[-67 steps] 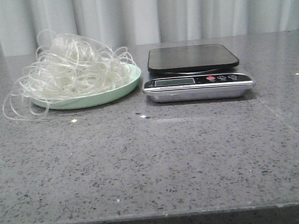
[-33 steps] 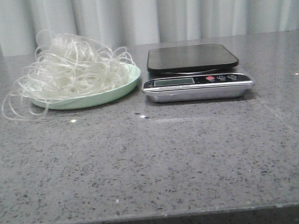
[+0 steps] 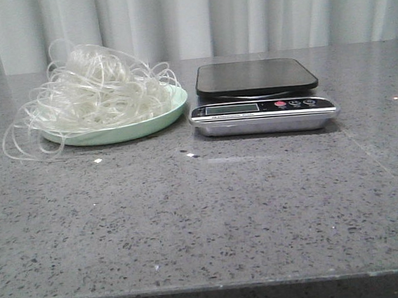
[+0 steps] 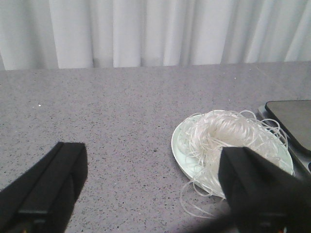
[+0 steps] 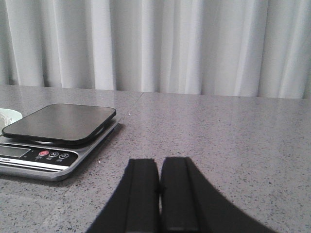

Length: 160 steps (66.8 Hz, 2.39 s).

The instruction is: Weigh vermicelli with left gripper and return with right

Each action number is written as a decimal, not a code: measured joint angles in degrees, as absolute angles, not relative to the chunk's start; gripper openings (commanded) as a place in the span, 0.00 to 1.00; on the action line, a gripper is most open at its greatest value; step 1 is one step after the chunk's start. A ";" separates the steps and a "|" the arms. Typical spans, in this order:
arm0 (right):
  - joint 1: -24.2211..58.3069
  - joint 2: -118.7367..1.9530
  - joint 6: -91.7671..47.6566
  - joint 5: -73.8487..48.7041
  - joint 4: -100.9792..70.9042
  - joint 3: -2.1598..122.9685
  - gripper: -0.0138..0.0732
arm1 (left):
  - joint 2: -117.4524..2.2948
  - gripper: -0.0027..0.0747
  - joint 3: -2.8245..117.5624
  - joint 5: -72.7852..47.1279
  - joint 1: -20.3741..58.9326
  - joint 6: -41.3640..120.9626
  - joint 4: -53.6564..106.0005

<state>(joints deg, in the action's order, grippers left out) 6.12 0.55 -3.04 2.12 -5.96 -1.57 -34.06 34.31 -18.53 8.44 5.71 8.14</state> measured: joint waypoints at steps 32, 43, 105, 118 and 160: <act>6.12 0.55 -3.04 2.12 -5.96 -1.57 0.36 | -64.30 0.82 59.18 -28.66 20.58 6.15 6.03; 6.12 0.55 -3.04 2.12 -5.96 -1.57 0.36 | -75.01 0.82 65.58 -30.37 24.10 6.15 5.52; 6.12 0.55 -3.04 2.12 -5.96 -1.57 0.36 | -100.77 0.68 80.86 -40.71 24.38 5.65 3.46; 6.12 0.55 -3.04 2.12 -5.96 -1.57 0.36 | -100.86 0.17 81.40 -43.12 24.38 5.65 2.29; 6.12 0.55 -3.04 2.12 -5.96 -1.57 0.36 | -102.22 0.20 108.82 -56.01 29.78 5.34 3.77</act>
